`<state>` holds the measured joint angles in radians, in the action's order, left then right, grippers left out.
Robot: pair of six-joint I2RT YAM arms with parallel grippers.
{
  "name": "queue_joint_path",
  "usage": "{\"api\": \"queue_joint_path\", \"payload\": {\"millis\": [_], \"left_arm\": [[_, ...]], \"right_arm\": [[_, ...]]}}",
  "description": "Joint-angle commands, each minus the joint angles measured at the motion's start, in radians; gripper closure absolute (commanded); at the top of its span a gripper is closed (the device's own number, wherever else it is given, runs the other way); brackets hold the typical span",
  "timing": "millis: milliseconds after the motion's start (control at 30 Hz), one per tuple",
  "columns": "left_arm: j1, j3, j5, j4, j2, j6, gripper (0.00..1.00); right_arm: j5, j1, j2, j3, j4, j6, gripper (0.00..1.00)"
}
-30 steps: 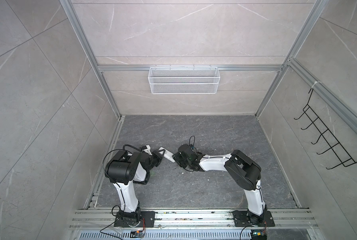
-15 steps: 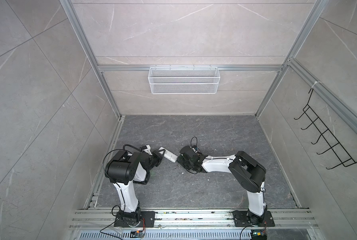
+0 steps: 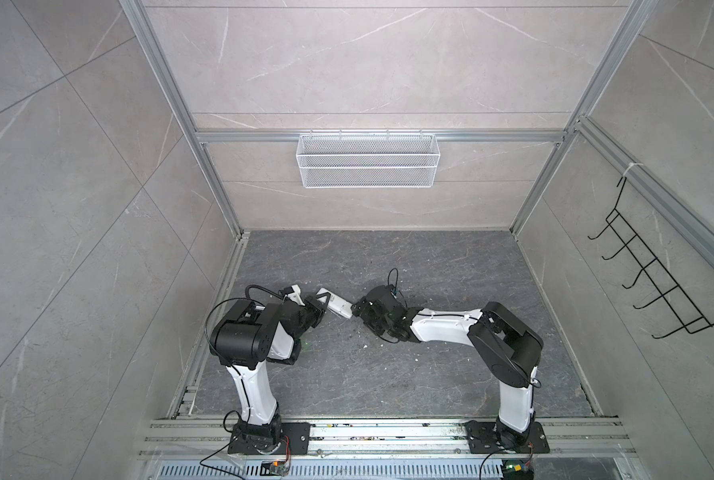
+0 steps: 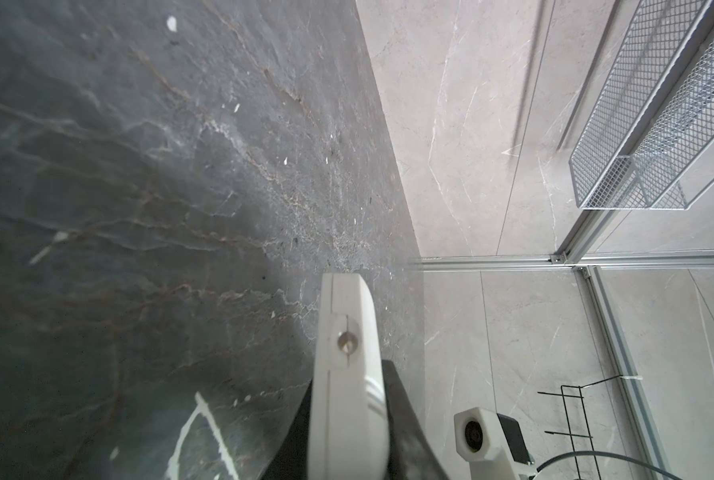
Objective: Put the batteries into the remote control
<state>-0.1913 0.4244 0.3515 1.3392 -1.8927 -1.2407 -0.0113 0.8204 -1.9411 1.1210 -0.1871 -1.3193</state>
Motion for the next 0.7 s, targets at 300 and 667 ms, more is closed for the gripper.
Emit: {"api": "queue_joint_path", "payload": {"millis": [300,667], "left_arm": [[0.006,0.233,0.136,0.077,-0.107,-0.115,1.0],[-0.008,0.274,0.133,0.077,-0.136,-0.154,1.0]], "right_arm": [[0.198,-0.097,-0.053,0.013,-0.259,0.037,0.24],[0.318,-0.148,-0.175,0.141,-0.324,0.011,0.27]]}}
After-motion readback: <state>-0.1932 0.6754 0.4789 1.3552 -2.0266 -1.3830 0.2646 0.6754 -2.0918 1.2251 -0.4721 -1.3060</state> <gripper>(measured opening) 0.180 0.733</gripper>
